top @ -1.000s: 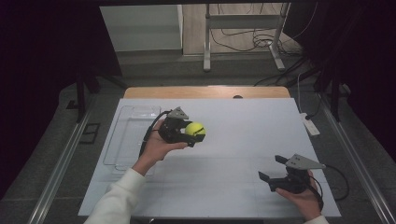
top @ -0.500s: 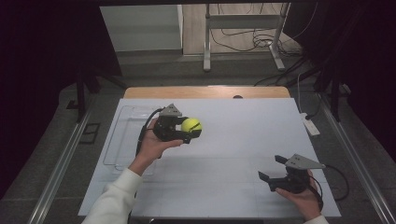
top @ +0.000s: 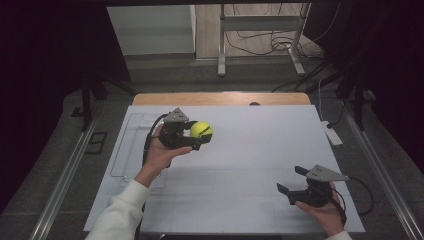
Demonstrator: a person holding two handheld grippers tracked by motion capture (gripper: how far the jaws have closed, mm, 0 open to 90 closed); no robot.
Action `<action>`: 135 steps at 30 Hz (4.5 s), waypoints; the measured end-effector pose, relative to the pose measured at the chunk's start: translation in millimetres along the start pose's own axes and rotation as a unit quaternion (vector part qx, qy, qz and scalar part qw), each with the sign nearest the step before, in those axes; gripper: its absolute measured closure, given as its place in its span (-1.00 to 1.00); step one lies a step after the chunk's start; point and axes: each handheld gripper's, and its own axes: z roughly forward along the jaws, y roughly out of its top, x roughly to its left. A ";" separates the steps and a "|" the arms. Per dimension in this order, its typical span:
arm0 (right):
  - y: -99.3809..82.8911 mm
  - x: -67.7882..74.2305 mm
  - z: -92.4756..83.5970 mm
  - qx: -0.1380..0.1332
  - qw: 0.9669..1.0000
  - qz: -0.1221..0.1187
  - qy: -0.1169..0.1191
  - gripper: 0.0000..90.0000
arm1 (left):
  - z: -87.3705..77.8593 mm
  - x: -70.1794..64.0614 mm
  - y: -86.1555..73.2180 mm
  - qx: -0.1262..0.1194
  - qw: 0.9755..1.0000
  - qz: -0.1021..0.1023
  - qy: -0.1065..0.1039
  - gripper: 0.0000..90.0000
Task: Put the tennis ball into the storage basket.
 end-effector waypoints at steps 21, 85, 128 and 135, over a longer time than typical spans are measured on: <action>0.3 -0.7 -0.8 -0.002 1.000 0.001 -0.001 -0.84 | -20.3 6.4 0.8 -0.042 0.999 -0.010 0.015 -0.39; 0.4 -1.4 -0.6 -0.003 1.000 0.002 -0.004 -0.84 | -42.5 46.2 5.6 -0.061 0.992 -0.039 0.099 -0.39; 0.1 -1.0 0.9 0.001 1.000 0.003 -0.005 -0.84 | -48.7 77.1 2.1 -0.051 0.986 -0.063 0.146 -0.39; 0.1 -0.7 0.7 0.001 1.000 0.002 -0.005 -0.84 | -48.5 83.9 -1.2 -0.046 0.984 -0.070 0.156 -0.39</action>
